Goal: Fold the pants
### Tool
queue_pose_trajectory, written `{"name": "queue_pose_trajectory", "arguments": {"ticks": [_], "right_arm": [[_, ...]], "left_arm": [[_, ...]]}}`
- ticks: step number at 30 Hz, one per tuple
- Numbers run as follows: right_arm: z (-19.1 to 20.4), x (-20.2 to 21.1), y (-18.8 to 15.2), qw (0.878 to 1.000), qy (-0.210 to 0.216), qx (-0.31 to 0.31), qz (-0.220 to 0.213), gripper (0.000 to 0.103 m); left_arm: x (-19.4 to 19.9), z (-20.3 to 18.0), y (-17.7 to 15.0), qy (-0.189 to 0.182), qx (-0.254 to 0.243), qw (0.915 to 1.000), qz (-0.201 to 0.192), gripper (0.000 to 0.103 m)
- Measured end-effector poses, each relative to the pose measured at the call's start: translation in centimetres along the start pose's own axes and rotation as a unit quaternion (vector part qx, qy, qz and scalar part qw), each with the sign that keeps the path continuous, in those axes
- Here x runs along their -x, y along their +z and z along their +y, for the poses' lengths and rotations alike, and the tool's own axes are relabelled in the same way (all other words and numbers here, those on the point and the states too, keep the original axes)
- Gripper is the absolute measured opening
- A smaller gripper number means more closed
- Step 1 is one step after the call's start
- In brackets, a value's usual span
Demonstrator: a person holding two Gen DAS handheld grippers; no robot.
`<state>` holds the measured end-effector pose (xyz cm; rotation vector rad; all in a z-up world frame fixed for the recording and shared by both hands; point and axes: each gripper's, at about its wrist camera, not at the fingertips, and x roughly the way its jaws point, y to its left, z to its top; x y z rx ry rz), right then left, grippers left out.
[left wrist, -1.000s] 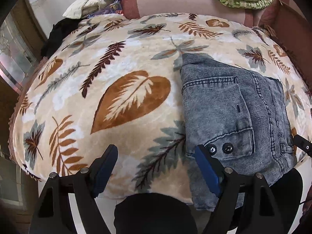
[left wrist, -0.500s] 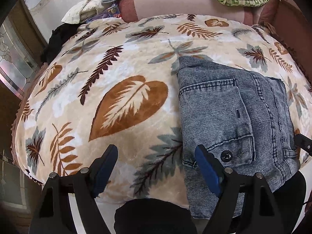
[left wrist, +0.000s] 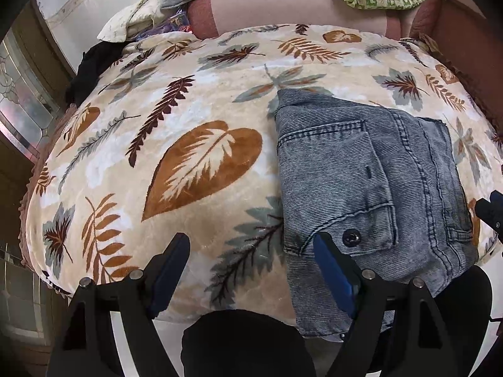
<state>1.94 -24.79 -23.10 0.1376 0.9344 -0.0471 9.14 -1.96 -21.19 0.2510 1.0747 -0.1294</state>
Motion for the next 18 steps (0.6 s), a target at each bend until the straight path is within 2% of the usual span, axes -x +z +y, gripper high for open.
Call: {"name": "queue_pose_trajectory", "arguments": {"ticks": [18], "right_arm": [[1.3,2.0,-0.4,1.0,-0.002,0.017,-0.011,0.068]], "left_arm": [[2.3,0.3,-0.8,0.001,0.0,0.9999,-0.014,0.082]]}}
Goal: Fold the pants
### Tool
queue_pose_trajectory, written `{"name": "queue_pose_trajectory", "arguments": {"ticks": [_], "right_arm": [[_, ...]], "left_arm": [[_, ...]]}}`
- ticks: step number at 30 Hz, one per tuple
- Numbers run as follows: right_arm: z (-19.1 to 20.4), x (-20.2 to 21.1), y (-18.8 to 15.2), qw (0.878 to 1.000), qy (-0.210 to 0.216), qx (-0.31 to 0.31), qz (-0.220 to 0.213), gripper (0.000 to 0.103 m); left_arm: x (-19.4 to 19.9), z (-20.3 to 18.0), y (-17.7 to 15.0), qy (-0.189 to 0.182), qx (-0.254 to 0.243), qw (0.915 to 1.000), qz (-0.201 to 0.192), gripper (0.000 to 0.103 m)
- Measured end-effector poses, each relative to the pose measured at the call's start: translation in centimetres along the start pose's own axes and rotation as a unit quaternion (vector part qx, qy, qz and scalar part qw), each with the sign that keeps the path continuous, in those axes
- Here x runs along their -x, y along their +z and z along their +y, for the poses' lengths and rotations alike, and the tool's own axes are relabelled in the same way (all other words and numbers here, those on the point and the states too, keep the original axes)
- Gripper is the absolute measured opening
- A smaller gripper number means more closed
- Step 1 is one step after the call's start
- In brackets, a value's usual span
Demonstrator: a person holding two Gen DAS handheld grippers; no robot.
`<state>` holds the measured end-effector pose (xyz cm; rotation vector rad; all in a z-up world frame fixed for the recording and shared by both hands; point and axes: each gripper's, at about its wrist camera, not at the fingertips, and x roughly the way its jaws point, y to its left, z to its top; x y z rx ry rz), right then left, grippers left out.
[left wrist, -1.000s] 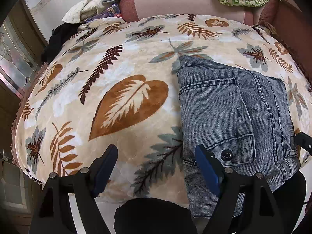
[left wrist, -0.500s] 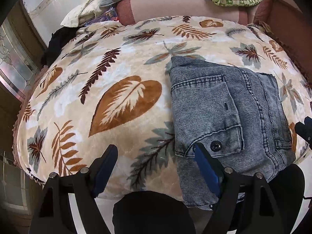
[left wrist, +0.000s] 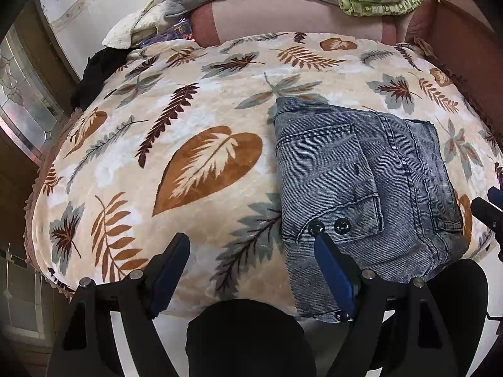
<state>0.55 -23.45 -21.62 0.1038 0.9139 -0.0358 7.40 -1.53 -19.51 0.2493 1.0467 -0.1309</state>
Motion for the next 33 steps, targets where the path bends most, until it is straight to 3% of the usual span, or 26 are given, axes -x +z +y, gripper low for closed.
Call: {"name": "queue_pose_trajectory", "arguments": {"ticks": [17,33], "right_arm": [[-0.5,-1.0,-0.4,1.0,0.0,-0.007,0.024,0.068],[-1.8,-3.2,-0.7,0.998,0.003,-0.026,0.05,0.069]], "left_arm": [[-0.4,1.1,-0.3,0.0,0.004,1.0,0.005,0.082],[-3.3,2.1,0.0,0.006,0.013,0.9993,0.034,0.082]]}}
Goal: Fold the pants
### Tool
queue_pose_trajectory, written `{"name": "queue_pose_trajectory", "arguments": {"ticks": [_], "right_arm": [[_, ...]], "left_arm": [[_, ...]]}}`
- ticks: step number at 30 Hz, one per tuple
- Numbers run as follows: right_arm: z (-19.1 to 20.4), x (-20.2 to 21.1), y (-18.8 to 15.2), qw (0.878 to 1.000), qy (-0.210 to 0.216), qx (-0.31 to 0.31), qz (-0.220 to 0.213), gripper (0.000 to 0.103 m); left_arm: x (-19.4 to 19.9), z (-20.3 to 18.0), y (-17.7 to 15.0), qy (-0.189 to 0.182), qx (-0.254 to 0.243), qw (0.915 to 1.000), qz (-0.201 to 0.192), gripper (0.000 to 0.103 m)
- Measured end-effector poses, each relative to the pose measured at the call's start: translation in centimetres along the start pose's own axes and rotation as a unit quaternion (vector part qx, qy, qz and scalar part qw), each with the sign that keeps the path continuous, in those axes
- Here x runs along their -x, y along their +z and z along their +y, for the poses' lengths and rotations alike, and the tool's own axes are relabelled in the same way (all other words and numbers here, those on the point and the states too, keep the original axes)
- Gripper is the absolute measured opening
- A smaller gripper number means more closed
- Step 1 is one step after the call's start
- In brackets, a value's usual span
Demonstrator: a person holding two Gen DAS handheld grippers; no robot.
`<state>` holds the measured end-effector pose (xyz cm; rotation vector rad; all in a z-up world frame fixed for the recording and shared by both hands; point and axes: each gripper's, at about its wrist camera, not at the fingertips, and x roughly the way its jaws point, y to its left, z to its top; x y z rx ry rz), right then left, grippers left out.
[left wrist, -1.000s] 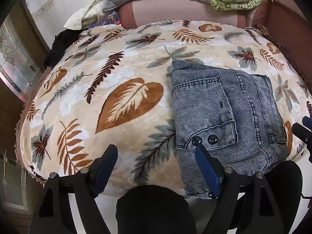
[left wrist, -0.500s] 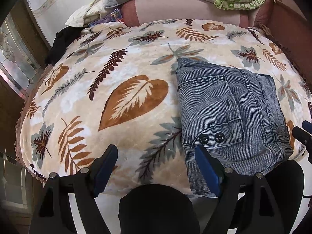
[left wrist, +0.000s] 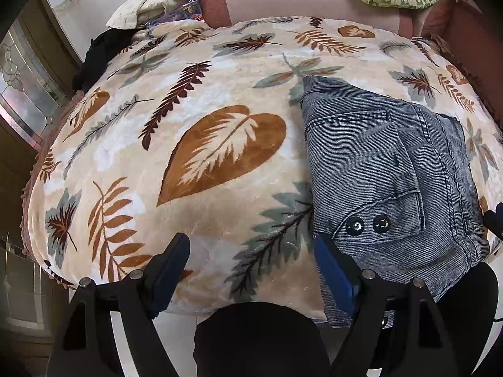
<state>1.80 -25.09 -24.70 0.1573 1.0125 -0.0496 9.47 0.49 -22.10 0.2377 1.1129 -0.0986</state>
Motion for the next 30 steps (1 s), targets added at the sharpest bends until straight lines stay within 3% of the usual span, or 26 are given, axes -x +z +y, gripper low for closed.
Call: {"name": "queue_pose_trajectory", "arguments": {"ticks": [23,30], "right_arm": [[-3.2,-2.3,-0.5,0.992,0.087,-0.089,0.019,0.07],[-2.5,-2.4,0.0,0.995,0.066,-0.073,0.015,0.07]], "left_arm": [[-1.4,-1.4,1.5,-0.036,-0.017,0.9992,0.004,0.082],[-1.9,-1.6,2.0,-0.04,-0.015,0.9991,0.005,0.082]]}}
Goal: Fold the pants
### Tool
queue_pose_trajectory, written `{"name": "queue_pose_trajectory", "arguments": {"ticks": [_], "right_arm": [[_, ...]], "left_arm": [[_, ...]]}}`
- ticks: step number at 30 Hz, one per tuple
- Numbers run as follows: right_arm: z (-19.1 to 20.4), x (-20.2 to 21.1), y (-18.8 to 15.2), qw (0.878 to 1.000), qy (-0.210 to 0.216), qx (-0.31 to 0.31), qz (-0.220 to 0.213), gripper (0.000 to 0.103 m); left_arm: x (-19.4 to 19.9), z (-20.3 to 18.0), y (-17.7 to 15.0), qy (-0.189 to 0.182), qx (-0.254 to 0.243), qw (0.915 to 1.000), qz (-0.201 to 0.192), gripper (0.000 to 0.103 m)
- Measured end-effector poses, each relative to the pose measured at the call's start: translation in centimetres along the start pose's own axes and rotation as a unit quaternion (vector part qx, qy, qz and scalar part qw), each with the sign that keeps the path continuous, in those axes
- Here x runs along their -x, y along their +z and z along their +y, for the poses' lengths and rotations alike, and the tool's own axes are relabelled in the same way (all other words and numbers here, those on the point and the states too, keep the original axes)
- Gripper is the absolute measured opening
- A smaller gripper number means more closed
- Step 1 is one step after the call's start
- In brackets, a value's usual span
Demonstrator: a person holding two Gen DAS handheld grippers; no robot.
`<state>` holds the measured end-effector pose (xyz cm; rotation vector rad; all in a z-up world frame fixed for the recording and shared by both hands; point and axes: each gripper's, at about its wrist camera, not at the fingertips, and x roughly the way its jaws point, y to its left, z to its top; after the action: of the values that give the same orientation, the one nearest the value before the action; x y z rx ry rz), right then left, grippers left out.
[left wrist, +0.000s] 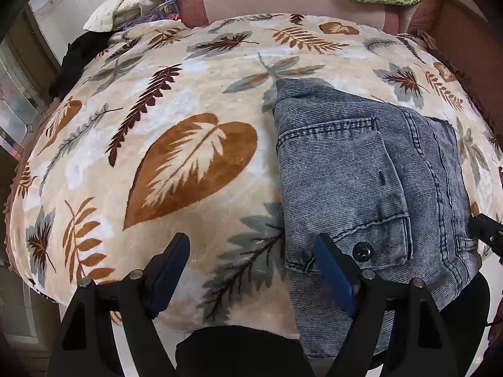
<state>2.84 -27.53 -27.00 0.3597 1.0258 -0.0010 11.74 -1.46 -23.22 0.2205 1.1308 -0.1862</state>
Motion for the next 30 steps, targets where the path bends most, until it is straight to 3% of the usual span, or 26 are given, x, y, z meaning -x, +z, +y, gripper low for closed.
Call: {"name": "queue_pose_trajectory", "arguments": {"ticks": [11,25,30], "right_arm": [[2.3,0.7,0.0,0.996,-0.058,0.066,-0.022,0.07],[3.4,2.0,-0.2,0.994,-0.065,0.086,-0.036,0.07],[3.5,2.2,-0.2,0.993,-0.064,0.09,-0.037,0.07]], "left_arm": [[0.0,-0.2,0.0,0.008,-0.003,1.0,-0.001,0.082],[0.5,-0.6,-0.4,0.017,-0.006,0.9998,0.003,0.082],[1.3,-0.8,-0.3,0.002,-0.005,1.0,-0.004,0.082]]}}
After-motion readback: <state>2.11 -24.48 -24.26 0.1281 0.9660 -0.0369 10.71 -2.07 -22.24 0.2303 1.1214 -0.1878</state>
